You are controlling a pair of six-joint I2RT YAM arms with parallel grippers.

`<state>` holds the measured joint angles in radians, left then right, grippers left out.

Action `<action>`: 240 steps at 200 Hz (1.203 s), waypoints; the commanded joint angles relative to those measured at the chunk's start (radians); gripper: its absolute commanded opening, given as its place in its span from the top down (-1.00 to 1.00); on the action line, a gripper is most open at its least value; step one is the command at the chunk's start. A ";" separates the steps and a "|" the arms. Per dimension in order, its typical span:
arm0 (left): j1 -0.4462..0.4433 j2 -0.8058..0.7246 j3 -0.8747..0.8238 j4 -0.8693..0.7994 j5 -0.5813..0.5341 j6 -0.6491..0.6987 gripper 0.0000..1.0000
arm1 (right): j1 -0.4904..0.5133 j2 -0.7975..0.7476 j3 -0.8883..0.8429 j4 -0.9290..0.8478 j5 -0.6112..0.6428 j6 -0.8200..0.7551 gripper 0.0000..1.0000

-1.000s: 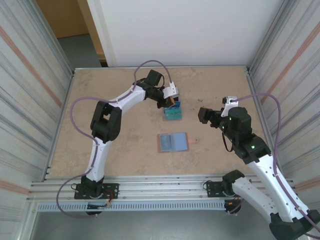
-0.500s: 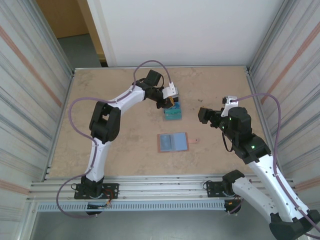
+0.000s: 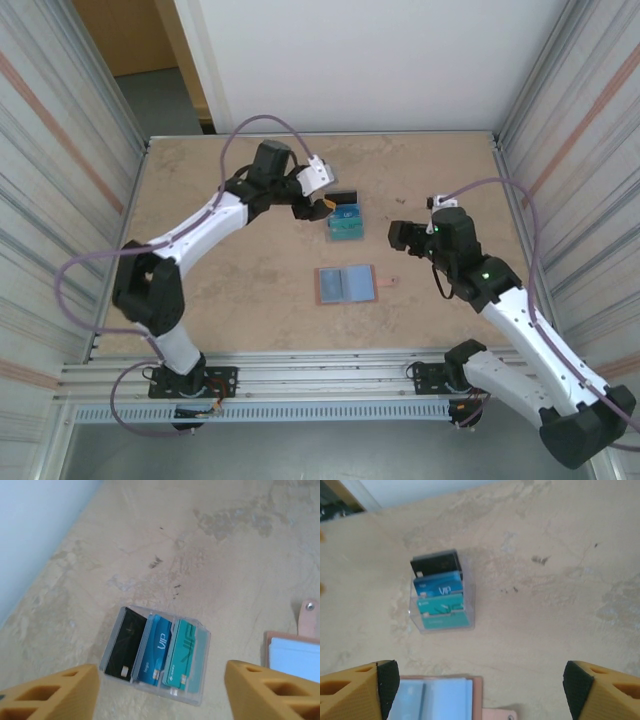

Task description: Take the credit cards out of the card holder

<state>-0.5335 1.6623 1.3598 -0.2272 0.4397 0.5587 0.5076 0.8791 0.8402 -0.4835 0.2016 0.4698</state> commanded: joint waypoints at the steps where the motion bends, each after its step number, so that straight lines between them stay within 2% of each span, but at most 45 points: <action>1: -0.012 -0.119 -0.142 0.110 -0.126 -0.152 -0.56 | 0.069 0.052 0.047 -0.062 0.094 0.043 -0.64; 30: -0.021 -0.276 -0.331 0.181 -0.307 -0.312 -0.75 | 0.187 0.177 0.095 -0.127 0.183 0.102 -0.48; 50: -0.022 -0.377 -0.442 0.204 -0.444 -0.434 -0.94 | 0.247 0.259 0.122 -0.166 0.188 0.160 -0.44; 90: -0.018 -0.553 -0.592 0.153 -0.635 -0.642 -0.97 | 0.358 0.439 0.172 -0.196 0.166 0.242 -0.34; 125: -0.013 -0.677 -0.699 0.138 -0.671 -0.774 -0.97 | 0.428 0.616 0.239 -0.203 0.103 0.251 -0.21; 167: -0.009 -0.747 -0.770 0.124 -0.742 -0.819 -0.97 | 0.481 0.805 0.335 -0.192 0.040 0.233 -0.13; 213: -0.007 -0.796 -0.808 0.131 -0.760 -0.818 -0.97 | 0.488 0.921 0.394 -0.186 0.006 0.214 -0.21; 240: -0.005 -0.815 -0.819 0.137 -0.773 -0.823 -0.97 | 0.488 0.955 0.398 -0.175 -0.011 0.210 -0.34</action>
<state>-0.5488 0.8745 0.5556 -0.1032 -0.2920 -0.2409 0.9936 1.8061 1.2140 -0.6521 0.2119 0.6891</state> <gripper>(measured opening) 0.986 0.642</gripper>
